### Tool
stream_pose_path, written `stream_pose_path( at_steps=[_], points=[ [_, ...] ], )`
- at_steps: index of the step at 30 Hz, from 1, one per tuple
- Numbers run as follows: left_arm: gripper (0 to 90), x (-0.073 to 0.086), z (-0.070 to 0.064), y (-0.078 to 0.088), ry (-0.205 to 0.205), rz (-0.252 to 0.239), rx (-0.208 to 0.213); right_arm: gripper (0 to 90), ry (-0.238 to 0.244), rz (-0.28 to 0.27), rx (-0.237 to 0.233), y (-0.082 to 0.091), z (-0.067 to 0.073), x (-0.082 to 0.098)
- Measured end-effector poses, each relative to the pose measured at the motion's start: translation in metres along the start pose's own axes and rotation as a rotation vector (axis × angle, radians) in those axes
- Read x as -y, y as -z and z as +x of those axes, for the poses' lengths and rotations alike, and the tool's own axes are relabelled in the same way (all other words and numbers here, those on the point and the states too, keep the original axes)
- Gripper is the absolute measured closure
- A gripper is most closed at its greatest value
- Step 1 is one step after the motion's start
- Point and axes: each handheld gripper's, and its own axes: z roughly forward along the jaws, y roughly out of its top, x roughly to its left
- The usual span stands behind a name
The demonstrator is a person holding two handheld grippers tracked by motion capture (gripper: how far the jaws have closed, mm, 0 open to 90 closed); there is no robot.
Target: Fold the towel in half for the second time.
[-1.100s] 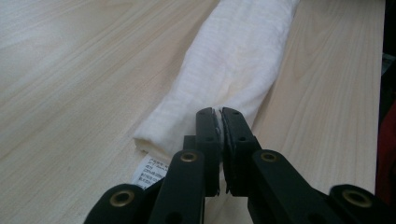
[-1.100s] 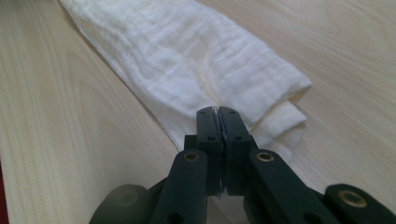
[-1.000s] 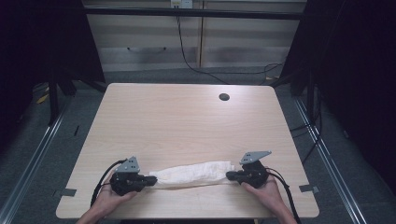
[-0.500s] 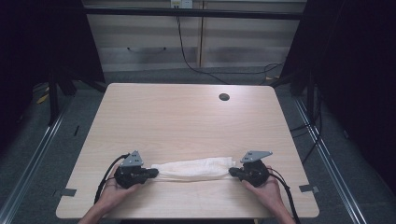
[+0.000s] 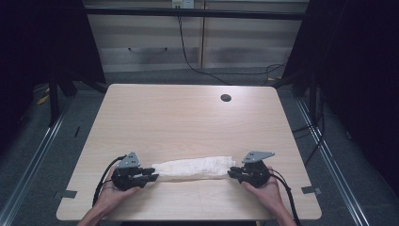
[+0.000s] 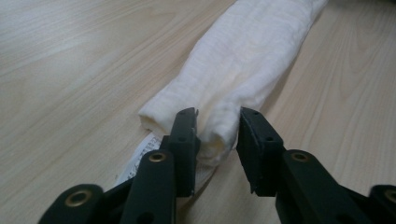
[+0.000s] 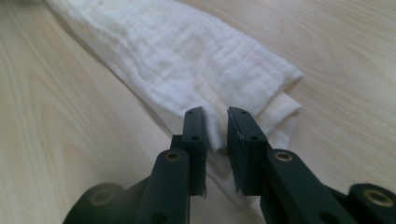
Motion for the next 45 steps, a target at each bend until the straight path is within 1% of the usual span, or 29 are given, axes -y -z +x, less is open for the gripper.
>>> stream_pose_path(
  at_steps=[1, 2, 4, 5, 6, 9, 10, 13, 14, 15, 16, 17, 19, 20, 21, 22, 23, 24, 25, 27, 28, 31, 33, 34, 36, 39, 41, 44, 45],
  points=[
    [63.6, -0.001, 0.000, 0.002, 0.002, -0.009, 0.004, 74.7, -0.005, -0.012, -0.009, 0.001, -0.001, 0.000],
    [61.5, -0.002, 0.000, 0.006, 0.021, -0.040, 0.012, 72.2, -0.021, -0.030, -0.012, 0.005, -0.003, -0.001],
    [59.5, -0.004, 0.000, 0.008, 0.022, -0.046, 0.017, 71.3, -0.030, -0.045, -0.027, 0.006, -0.003, -0.002],
    [57.7, -0.007, -0.001, 0.012, 0.025, -0.068, 0.013, 68.8, -0.040, -0.078, -0.035, 0.011, -0.003, -0.004],
    [55.8, -0.007, -0.001, 0.012, 0.025, -0.068, 0.013, 68.8, -0.040, -0.078, -0.035, 0.011, -0.003, -0.004],
    [51.9, -0.014, -0.001, 0.017, 0.031, -0.095, 0.022, 66.5, -0.051, -0.120, -0.044, 0.021, -0.003, -0.009],
    [51.4, -0.016, -0.001, 0.019, 0.032, -0.103, 0.020, 65.4, -0.053, -0.126, -0.036, 0.023, -0.003, -0.011],
    [48.1, -0.020, 0.002, 0.024, 0.045, -0.114, 0.005, 63.4, -0.060, -0.139, -0.026, 0.027, -0.004, -0.012],
    [46.1, -0.020, 0.004, 0.027, 0.052, -0.114, -0.007, 61.8, -0.064, -0.146, -0.018, 0.030, -0.004, -0.013],
    [43.4, -0.021, 0.009, 0.033, 0.071, -0.126, -0.027, 59.8, -0.082, -0.162, -0.006, 0.035, -0.006, -0.014],
    [42.0, -0.021, 0.009, 0.033, 0.071, -0.126, -0.027, 59.8, -0.082, -0.162, -0.006, 0.035, -0.006, -0.014],
    [42.0, -0.021, 0.012, 0.037, 0.084, -0.131, -0.050, 58.8, -0.088, -0.167, -0.001, 0.038, -0.007, -0.014],
    [40.7, -0.020, 0.018, 0.044, 0.117, -0.150, -0.084, 56.0, -0.096, -0.172, 0.021, 0.044, -0.008, -0.013],
    [39.0, -0.019, 0.026, 0.051, 0.147, -0.150, -0.113, 54.0, -0.111, -0.184, 0.045, 0.049, -0.010, -0.010],
    [38.3, -0.019, 0.026, 0.051, 0.147, -0.150, -0.113, 53.5, -0.116, -0.190, 0.055, 0.052, -0.011, -0.009],
    [38.3, -0.017, 0.029, 0.054, 0.156, -0.153, -0.130, 53.5, -0.116, -0.190, 0.055, 0.052, -0.011, -0.009],
    [37.7, -0.013, 0.034, 0.061, 0.178, -0.160, -0.163, 51.1, -0.124, -0.190, 0.087, 0.058, -0.013, -0.004],
    [37.4, -0.013, 0.034, 0.061, 0.178, -0.160, -0.163, 51.1, -0.124, -0.190, 0.087, 0.058, -0.013, -0.004],
    [37.1, -0.007, 0.039, 0.067, 0.203, -0.166, -0.181, 49.9, -0.136, -0.194, 0.120, 0.063, -0.016, 0.002],
    [36.8, -0.003, 0.040, 0.069, 0.209, -0.160, -0.191, 48.5, -0.149, -0.194, 0.128, 0.066, -0.018, 0.005],
    [35.3, 0.004, 0.042, 0.071, 0.225, -0.157, -0.201, 46.3, -0.170, -0.203, 0.159, 0.071, -0.023, 0.012],
    [33.9, 0.010, 0.042, 0.071, 0.229, -0.141, -0.214, 43.4, -0.192, -0.217, 0.180, 0.077, -0.027, 0.019],
    [32.1, 0.016, 0.042, 0.069, 0.247, -0.128, -0.220, 41.5, -0.209, -0.234, 0.208, 0.081, -0.030, 0.025],
    [30.8, 0.017, 0.043, 0.069, 0.243, -0.115, -0.224, 39.0, -0.222, -0.243, 0.226, 0.084, -0.033, 0.030],
    [30.3, 0.021, 0.044, 0.067, 0.250, -0.107, -0.249, 38.9, -0.239, -0.251, 0.242, 0.085, -0.036, 0.035],
    [29.0, 0.027, 0.048, 0.065, 0.281, -0.105, -0.254, 36.4, -0.260, -0.233, 0.285, 0.082, -0.044, 0.044],
    [26.8, 0.027, 0.049, 0.064, 0.290, -0.101, -0.255, 35.0, -0.281, -0.218, 0.289, 0.079, -0.047, 0.046],
    [25.0, 0.027, 0.049, 0.062, 0.293, -0.112, -0.261, 34.0, -0.266, -0.187, 0.311, 0.074, -0.047, 0.046],
    [24.8, 0.026, 0.049, 0.060, 0.287, -0.102, -0.261, 33.9, -0.263, -0.168, 0.322, 0.071, -0.046, 0.046]
  ],
)
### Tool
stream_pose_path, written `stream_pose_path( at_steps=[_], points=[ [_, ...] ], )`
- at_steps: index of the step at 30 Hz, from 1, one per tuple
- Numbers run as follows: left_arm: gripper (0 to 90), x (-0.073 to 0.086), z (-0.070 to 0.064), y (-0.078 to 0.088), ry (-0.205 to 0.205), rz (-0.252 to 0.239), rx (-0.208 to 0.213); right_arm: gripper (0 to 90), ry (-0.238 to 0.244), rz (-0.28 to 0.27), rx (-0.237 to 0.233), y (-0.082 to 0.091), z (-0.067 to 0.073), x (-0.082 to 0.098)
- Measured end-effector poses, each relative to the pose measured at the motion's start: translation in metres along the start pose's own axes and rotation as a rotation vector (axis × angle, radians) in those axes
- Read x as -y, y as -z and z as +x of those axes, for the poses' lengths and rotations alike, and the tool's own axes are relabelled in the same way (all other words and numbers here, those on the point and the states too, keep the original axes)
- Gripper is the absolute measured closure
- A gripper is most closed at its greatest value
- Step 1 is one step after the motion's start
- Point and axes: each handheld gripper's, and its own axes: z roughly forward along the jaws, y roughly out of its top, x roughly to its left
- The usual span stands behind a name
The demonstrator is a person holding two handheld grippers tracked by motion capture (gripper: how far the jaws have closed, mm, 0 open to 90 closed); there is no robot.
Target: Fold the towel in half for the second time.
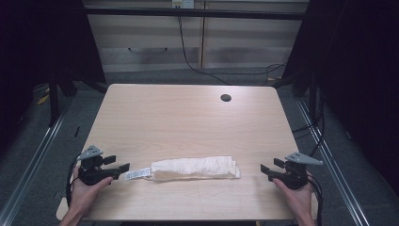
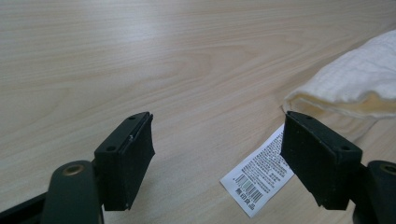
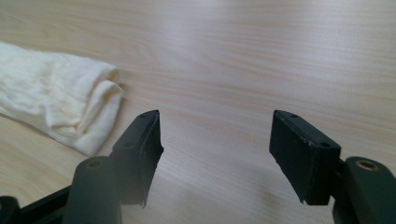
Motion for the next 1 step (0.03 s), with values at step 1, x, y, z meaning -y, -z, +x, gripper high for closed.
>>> stream_pose_path(
  at_steps=[1],
  points=[
    [24.3, 0.0003, -0.0004, -0.0015, -0.006, 0.015, -0.002, 33.9, 0.000, 0.015, 0.007, -0.0028, 0.0011, 0.0006]
  ],
)
